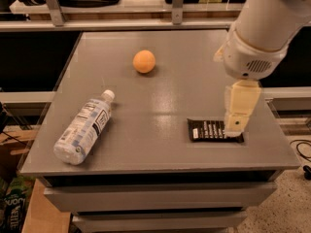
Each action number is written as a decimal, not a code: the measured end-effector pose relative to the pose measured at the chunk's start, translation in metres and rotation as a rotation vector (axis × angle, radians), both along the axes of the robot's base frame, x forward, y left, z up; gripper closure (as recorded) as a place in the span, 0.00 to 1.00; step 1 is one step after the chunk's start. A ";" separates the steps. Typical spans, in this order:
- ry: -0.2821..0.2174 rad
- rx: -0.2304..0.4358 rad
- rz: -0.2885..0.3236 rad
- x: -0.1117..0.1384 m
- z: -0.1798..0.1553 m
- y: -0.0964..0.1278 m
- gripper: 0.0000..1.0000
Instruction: Move rxbar chocolate near orange
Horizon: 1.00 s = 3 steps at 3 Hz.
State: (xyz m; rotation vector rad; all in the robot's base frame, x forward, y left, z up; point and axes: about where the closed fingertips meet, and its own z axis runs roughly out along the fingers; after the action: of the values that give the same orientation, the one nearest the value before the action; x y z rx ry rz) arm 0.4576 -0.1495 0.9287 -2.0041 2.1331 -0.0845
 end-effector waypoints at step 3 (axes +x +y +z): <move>0.120 -0.030 0.035 0.017 -0.081 0.019 0.00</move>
Offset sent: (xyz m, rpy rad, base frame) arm 0.0171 0.0260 -0.0921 -0.0476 0.1431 0.0462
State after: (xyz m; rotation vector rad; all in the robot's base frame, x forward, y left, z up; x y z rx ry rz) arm 0.4750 -0.1306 0.8480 -2.1127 2.1787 0.0093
